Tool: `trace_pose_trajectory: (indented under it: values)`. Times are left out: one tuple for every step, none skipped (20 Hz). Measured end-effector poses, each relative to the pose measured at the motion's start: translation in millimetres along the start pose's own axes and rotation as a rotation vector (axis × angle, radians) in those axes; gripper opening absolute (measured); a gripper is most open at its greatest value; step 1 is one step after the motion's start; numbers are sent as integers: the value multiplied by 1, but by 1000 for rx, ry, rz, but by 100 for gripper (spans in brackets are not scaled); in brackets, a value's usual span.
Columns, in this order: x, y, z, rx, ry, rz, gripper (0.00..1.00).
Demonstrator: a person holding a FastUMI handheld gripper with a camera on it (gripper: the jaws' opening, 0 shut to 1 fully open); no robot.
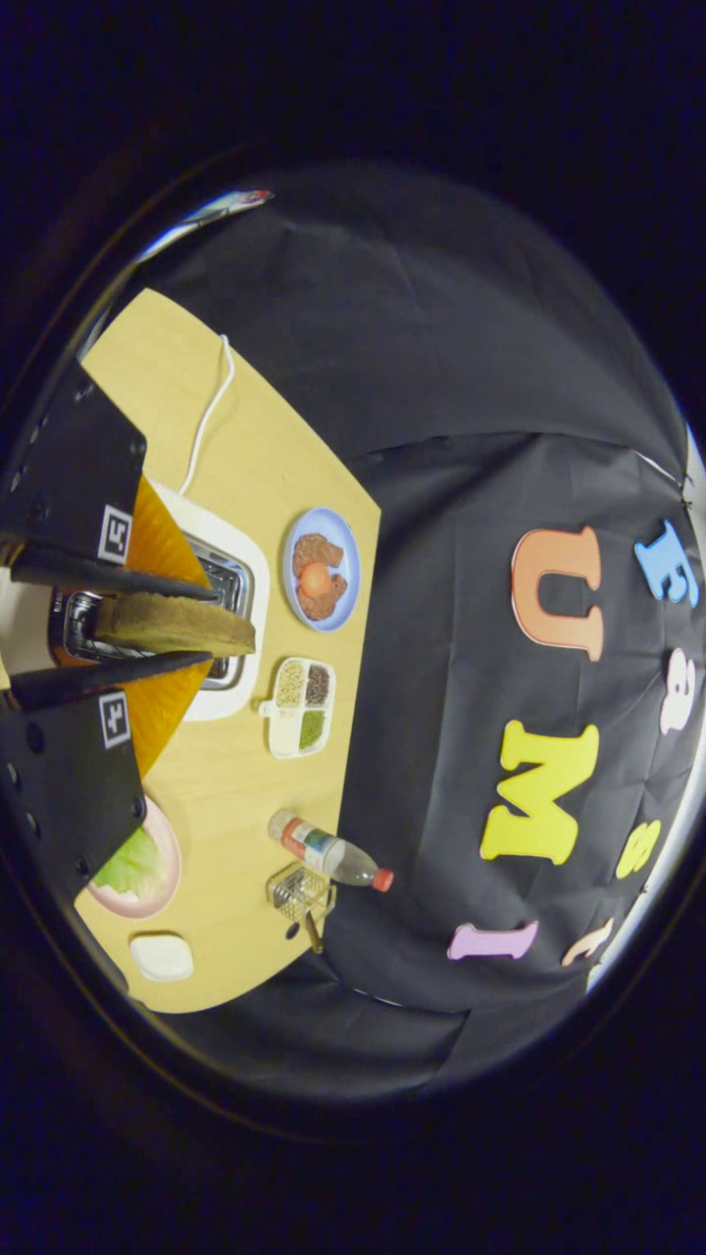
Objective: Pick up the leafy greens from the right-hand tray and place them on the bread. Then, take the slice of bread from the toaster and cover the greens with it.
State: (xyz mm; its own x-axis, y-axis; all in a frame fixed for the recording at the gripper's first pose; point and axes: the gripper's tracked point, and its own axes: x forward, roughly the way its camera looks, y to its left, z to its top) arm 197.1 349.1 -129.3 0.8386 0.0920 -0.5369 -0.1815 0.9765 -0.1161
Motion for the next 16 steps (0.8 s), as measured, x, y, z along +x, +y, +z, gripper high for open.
trace_pose_trajectory:
  values:
    - [0, -1, 0, 6, -6, 0, 21]
    - [-1, 1, 2, 19, -12, 13, 17]
    - [-1, 0, 5, 28, -21, 26, 16]
    - [-5, -2, 6, 35, -28, 33, 14]
    - [-8, -4, 7, 37, -29, 37, 11]
    - [-12, -5, 10, 42, -34, 44, 11]
    - [-17, -7, 13, 49, -40, 49, 11]
    - [-24, -8, 17, 58, -49, 58, 11]
    - [-30, -8, 22, 64, -61, 66, 11]
    - [-36, -10, 29, 65, -74, 66, 11]
    - [-45, -13, 34, 56, -86, 63, 11]
    - [-52, -16, 40, 55, -99, 61, 11]
    - [-59, -18, 44, 61, -111, 58, 11]
    - [-66, -20, 48, 70, -116, 62, 11]
    - [-72, -23, 53, 82, -125, 70, 11]
    - [-80, -26, 57, 92, -135, 74, 11]
